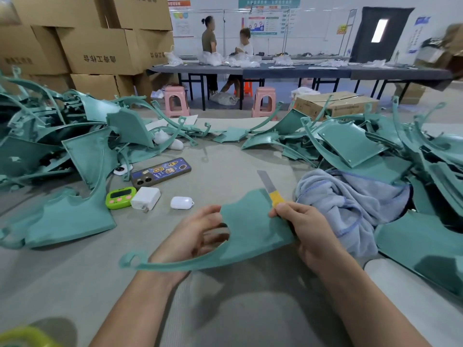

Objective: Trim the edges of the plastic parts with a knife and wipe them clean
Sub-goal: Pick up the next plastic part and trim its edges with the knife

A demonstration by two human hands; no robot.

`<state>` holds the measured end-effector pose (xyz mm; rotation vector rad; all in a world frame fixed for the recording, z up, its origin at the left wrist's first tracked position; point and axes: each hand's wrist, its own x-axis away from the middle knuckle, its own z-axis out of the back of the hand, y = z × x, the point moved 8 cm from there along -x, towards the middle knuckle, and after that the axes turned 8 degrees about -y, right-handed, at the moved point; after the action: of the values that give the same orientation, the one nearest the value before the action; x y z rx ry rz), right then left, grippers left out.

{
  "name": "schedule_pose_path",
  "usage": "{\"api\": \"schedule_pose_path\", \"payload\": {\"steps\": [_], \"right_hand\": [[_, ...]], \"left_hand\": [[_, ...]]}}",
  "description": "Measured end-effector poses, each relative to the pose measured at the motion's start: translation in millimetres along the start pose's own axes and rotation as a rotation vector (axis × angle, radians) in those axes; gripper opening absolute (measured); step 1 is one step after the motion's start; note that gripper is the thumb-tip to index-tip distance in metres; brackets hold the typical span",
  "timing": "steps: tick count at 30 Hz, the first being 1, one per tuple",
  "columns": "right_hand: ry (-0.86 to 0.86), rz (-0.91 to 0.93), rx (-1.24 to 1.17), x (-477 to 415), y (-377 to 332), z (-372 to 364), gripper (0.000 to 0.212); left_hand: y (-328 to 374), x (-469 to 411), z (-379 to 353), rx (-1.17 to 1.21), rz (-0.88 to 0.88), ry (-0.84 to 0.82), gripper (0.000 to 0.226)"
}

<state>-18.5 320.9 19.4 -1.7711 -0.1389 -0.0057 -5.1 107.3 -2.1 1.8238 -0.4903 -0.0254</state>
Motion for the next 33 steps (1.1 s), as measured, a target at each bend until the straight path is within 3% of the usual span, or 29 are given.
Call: {"api": "schedule_pose_path", "payload": {"steps": [2,4,7,10,13,17,22,29,33], "right_hand": [[-0.028,0.011,0.014,1,-1,-1,0.030],[-0.072,0.018,0.048,1,-1,-6,0.027],[-0.073,0.048,-0.016,-1,1,-12,0.028],[0.131,0.178,-0.102,-2,-14,12,0.035],[0.119,0.313,0.164,5,-29,15,0.034],[0.121,0.345,0.482,7,-18,-7,0.022],[0.127,0.319,0.556,13,-3,-26,0.018],[-0.057,0.427,0.784,35,-11,-53,0.034],[-0.386,0.447,1.025,45,-8,-75,0.031]], "left_hand": [[-4,3,-8,-0.070,0.033,-0.102,0.045],[-6,8,-18,-0.189,0.042,-0.193,0.041],[-3,8,-20,-0.261,-0.006,-0.069,0.020],[2,6,-1,-0.144,-0.061,0.196,0.019],[8,9,20,0.105,-0.089,0.369,0.016],[2,11,20,0.363,-0.031,0.388,0.015],[-1,13,10,0.441,0.006,0.363,0.019],[0,16,14,0.527,0.050,0.392,0.024],[2,18,20,0.504,0.067,0.429,0.027]]}}
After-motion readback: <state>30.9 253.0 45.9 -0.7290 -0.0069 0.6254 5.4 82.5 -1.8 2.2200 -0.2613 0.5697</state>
